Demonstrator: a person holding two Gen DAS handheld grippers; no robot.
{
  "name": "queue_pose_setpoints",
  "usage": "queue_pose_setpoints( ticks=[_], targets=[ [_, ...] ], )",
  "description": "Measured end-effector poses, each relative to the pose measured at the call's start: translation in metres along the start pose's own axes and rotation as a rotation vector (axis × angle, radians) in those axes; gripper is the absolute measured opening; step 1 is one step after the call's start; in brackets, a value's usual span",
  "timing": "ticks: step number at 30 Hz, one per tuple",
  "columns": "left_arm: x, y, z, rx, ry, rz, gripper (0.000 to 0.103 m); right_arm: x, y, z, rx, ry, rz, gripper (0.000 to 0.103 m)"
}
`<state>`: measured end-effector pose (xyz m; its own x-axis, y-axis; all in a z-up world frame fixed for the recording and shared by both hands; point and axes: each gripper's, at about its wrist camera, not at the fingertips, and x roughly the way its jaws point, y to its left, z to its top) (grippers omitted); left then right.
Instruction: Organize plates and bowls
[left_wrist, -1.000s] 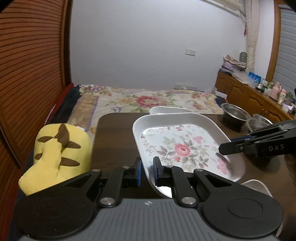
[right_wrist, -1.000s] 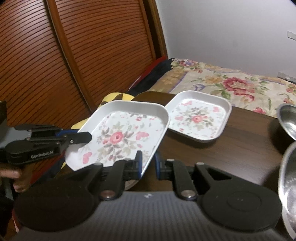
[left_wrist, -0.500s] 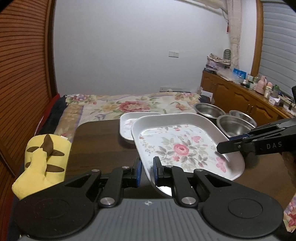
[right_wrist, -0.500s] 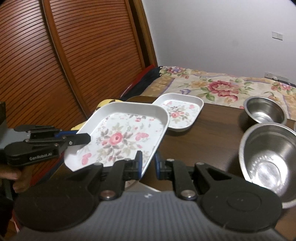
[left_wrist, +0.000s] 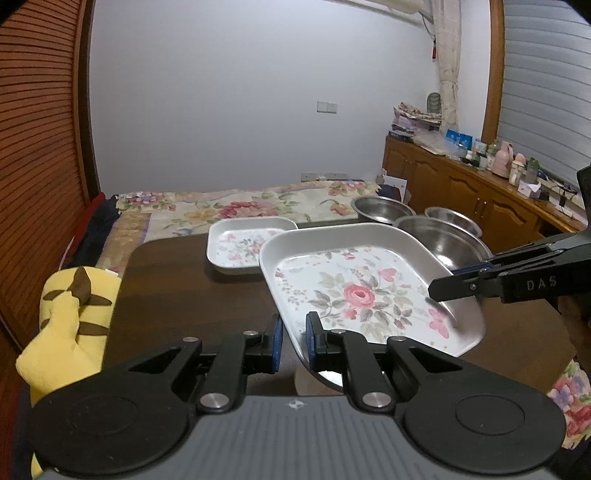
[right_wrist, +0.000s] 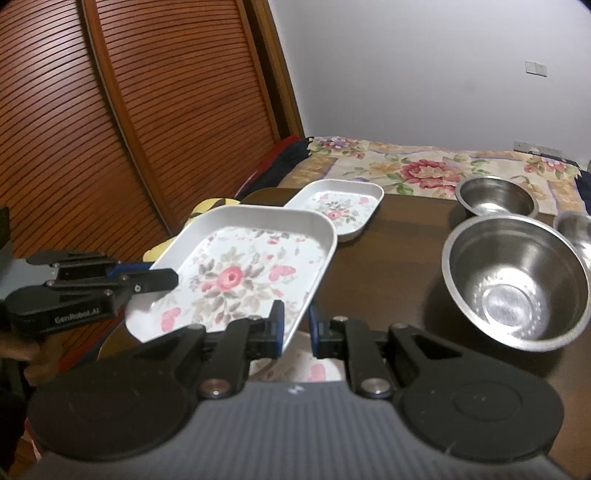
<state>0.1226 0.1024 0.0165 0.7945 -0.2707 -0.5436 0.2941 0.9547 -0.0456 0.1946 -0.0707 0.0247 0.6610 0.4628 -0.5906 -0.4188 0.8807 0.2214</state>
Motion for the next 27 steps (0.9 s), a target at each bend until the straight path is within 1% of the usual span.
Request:
queue_pose_setpoints(
  ticks=[7,11,20,27],
  targets=[
    [0.002,-0.011,-0.017,-0.001,0.031,-0.014,0.014,-0.003,-0.009,-0.019,0.034,0.005,0.007,0.016],
    [0.005,-0.017,-0.026,0.015,0.051,-0.013,0.014,-0.004,-0.011,-0.031,0.047,0.011,0.005,0.016],
    [0.005,-0.026,-0.036,0.022,0.063,-0.017,0.014,-0.003,-0.016,-0.057,0.08,0.013,0.007,0.016],
    [0.009,-0.029,-0.046,0.025,0.075,-0.002,0.014,-0.003,-0.016,-0.066,0.096,0.005,0.005,0.016]
  ],
)
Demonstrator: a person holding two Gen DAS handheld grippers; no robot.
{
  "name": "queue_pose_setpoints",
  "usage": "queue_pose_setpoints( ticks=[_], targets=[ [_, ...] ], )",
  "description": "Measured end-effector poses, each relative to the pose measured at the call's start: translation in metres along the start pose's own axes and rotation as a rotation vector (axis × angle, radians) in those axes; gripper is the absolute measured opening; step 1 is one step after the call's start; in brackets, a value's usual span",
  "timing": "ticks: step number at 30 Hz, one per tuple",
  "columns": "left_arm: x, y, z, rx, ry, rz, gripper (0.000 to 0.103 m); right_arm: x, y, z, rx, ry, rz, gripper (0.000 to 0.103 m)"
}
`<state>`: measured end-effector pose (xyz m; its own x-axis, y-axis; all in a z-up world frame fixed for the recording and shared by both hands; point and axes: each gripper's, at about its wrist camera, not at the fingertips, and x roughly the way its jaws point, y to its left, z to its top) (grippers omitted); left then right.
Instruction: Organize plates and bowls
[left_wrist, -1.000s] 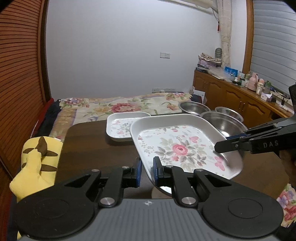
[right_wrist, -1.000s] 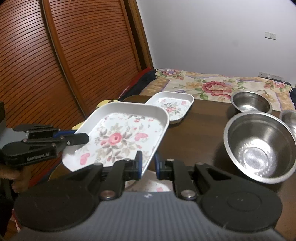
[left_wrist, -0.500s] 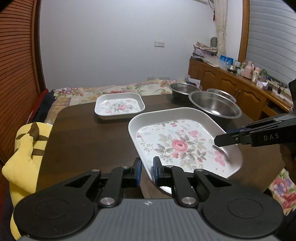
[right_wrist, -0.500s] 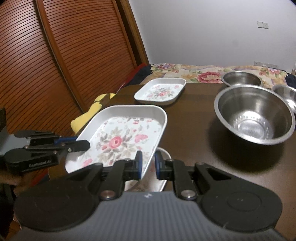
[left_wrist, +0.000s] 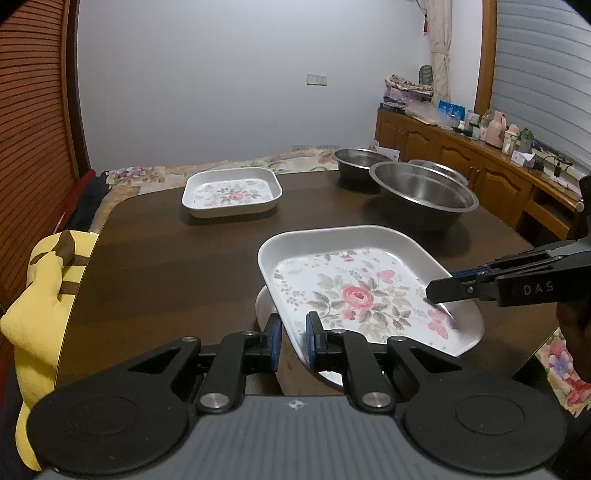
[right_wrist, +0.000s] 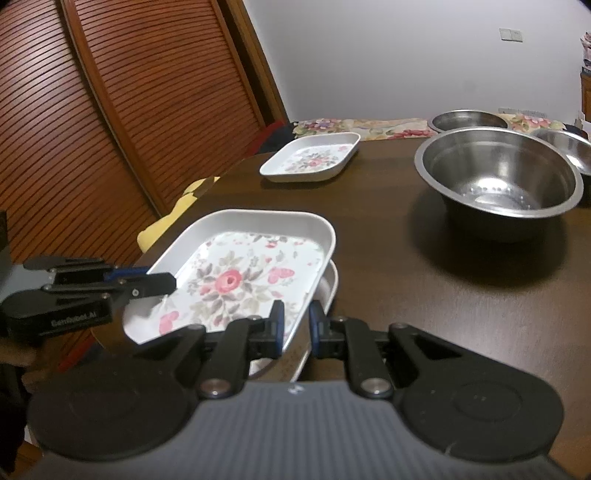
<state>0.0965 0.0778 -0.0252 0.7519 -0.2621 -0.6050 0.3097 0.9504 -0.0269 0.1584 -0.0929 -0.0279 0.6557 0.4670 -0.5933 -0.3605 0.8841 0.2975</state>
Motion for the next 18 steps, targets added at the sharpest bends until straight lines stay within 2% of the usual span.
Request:
queue_pose_setpoints(
  ticks=[18],
  targets=[
    [0.012,0.003,-0.012,-0.036,0.03,-0.009,0.014,0.0,0.005,-0.017,-0.01,-0.083,-0.045,0.016]
  ],
)
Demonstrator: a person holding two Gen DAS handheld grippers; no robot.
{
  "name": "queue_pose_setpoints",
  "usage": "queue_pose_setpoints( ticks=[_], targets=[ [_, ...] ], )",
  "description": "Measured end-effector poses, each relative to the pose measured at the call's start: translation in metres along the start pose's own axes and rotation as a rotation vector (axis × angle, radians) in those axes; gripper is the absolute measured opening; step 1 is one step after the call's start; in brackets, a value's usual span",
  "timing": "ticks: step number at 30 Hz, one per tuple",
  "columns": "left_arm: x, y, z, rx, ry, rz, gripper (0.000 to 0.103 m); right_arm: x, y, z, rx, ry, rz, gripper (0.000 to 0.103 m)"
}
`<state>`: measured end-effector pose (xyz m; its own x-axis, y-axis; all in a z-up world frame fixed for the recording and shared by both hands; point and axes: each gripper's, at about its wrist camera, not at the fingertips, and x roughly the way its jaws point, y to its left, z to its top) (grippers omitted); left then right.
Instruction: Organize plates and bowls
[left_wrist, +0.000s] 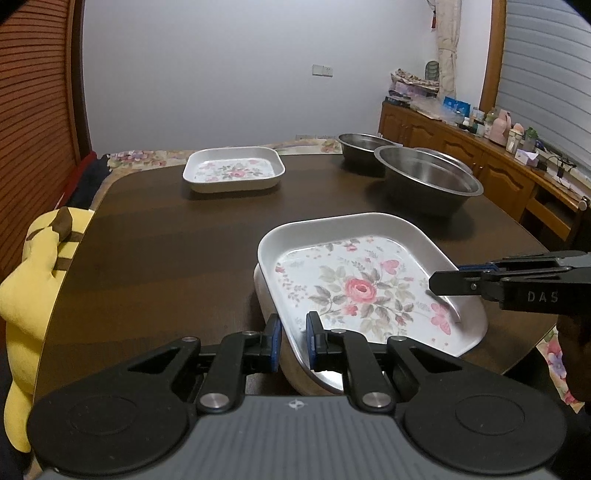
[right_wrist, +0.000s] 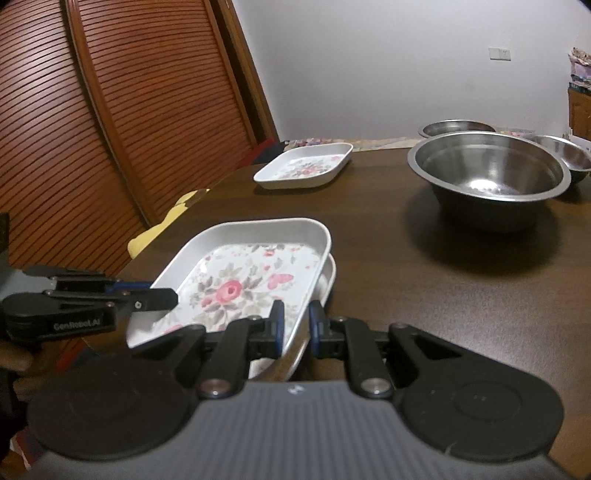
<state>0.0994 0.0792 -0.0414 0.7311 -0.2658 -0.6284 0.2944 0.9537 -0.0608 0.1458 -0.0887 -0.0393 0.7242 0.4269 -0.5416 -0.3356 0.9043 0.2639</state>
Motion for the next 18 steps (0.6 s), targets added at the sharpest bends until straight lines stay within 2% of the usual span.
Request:
queue_pose_setpoints(
  ticks=[8,18],
  targets=[
    [0.001,-0.003,0.0,0.016,-0.013,0.015,0.014,-0.002,0.005,-0.007,-0.023,-0.039,-0.021,0.016],
    [0.005,-0.008,-0.006,0.071,-0.033,0.077,0.014,-0.002,0.004,-0.016,0.0,-0.08,-0.034,0.017]
  ],
)
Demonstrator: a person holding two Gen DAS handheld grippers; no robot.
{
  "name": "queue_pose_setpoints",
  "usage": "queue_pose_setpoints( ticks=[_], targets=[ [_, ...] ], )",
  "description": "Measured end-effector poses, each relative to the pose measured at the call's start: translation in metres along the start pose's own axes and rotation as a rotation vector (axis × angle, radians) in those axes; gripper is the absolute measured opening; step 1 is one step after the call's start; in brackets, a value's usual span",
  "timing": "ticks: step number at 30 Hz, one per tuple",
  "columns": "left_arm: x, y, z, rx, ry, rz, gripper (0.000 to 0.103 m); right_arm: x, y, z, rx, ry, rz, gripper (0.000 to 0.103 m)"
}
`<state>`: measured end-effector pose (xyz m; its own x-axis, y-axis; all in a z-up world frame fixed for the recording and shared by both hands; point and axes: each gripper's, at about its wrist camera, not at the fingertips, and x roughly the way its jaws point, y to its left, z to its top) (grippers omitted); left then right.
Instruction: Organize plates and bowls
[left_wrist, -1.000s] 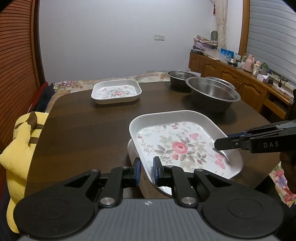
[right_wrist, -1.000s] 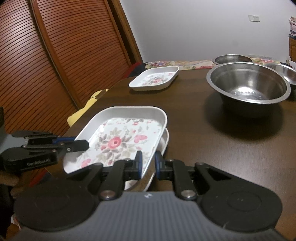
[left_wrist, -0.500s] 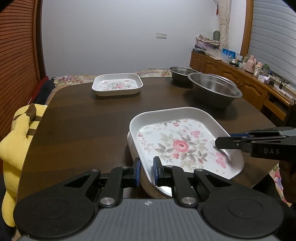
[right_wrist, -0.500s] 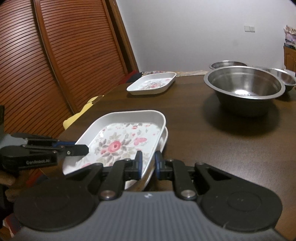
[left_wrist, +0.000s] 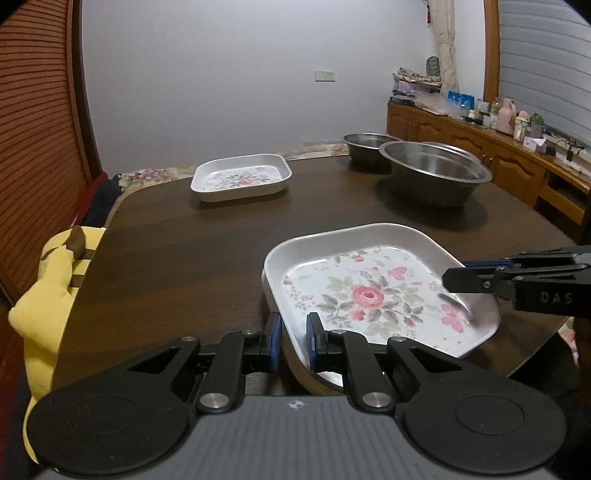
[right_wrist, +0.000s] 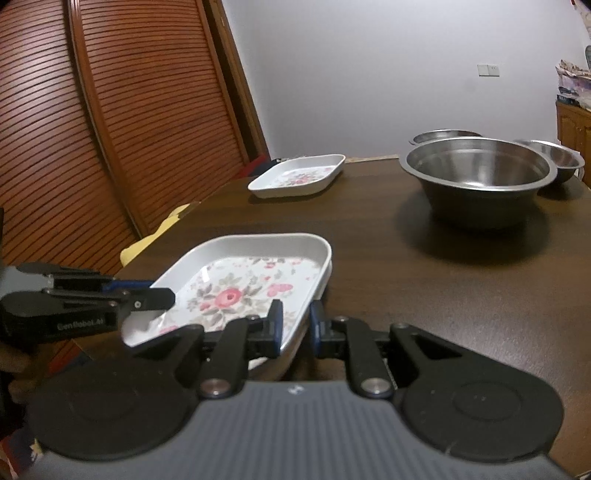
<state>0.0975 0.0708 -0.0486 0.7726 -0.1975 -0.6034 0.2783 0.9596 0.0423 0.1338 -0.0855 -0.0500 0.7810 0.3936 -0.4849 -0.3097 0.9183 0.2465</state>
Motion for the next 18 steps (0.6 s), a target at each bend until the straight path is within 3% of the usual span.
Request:
queue_pose_setpoints(
  ticks=[18],
  targets=[
    [0.0067,0.0067,-0.0056,-0.044,0.014,-0.019,0.014,0.0023,0.0001,-0.0057,0.008,0.004,-0.001,0.017]
  ],
)
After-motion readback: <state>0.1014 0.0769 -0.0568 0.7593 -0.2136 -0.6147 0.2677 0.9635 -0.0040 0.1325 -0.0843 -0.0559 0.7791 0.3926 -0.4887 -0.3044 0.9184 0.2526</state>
